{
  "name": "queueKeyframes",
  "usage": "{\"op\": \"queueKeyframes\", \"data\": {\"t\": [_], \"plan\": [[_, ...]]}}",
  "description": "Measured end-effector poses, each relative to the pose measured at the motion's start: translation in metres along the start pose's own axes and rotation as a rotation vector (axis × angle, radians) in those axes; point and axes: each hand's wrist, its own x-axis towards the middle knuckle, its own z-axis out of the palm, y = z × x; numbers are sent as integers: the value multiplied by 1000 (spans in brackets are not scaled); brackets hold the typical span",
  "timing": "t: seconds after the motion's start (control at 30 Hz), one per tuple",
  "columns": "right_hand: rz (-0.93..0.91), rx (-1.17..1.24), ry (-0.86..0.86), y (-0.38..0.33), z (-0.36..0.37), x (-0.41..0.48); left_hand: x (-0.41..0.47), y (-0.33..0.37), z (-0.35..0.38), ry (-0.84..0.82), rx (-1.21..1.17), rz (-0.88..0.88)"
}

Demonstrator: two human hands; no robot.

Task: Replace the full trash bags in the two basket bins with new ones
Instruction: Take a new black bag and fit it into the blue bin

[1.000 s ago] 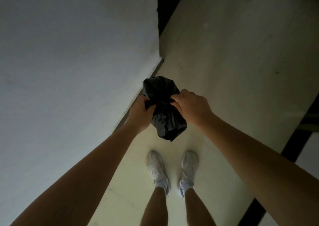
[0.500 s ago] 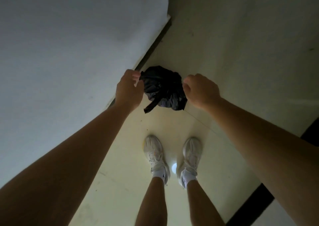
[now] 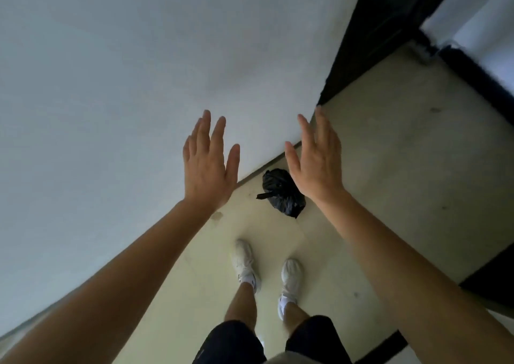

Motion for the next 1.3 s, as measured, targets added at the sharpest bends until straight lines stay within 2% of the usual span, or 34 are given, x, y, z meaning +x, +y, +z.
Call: {"op": "queueKeyframes", "data": {"t": [0.13,0.3,0.5,0.7,0.87,1.1,1.3], "plan": [[-226,123,-58,-107,-57,-14,-84,-23,-129,140,172,-114],[-708,223,-50,-280,-120,-31,-203,-73,-295,407,372,-304],[-1091,377,19,-500,-168,-134,-398,-130,-435,694,510,-628],[-1327,526,-67,-692,-149,-338,-652,-186,-488,838,543,-984],[-1522,572,-257,-812,-123,-540,-853,-223,-506,853,547,-1301],[-1802,573,-383,-931,-87,-729,-1024,-272,-514,833,595,-1554],[-1969,618,-484,-1058,-37,-889,-1166,-353,-539,793,642,-1734]]}}
